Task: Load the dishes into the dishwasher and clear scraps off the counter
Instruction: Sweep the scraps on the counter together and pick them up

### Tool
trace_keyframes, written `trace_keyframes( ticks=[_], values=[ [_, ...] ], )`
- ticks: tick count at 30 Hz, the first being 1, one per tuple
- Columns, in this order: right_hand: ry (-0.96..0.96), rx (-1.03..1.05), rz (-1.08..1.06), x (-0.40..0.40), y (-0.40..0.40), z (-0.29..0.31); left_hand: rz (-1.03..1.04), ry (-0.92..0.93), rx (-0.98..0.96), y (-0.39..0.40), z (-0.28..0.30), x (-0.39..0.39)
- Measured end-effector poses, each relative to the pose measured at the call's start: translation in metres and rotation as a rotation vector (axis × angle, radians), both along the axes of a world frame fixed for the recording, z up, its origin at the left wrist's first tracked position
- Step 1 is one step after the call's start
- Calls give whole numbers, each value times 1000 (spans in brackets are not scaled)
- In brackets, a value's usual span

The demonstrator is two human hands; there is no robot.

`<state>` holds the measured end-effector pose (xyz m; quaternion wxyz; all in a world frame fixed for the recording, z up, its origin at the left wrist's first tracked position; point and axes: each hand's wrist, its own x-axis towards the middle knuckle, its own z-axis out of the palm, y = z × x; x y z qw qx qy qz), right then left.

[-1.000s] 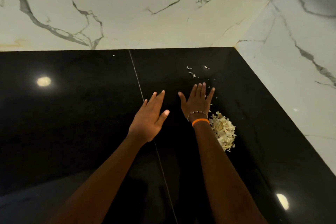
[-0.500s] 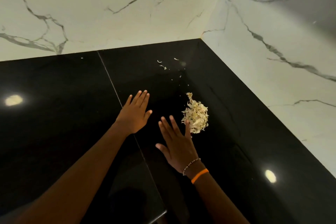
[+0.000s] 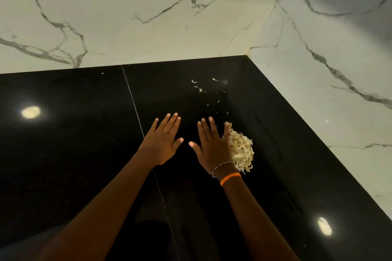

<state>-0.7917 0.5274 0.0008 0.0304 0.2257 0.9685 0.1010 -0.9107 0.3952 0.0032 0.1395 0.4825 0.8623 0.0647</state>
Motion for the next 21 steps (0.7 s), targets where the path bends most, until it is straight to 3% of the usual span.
trace_keyframes(
  ticks=[3, 8, 16, 21],
  values=[
    [17, 15, -5, -8, 19, -3, 12, 2, -11, 10, 0, -6],
    [-18, 64, -216, -41, 44, 6, 13, 9, -18, 27, 2, -15],
    [-50, 32, 28, -153, 80, 9, 86, 57, 130, 33, -2, -13],
    [-68, 2, -99, -156, 87, 4, 75, 75, 117, 33, -4, -14]
  ],
)
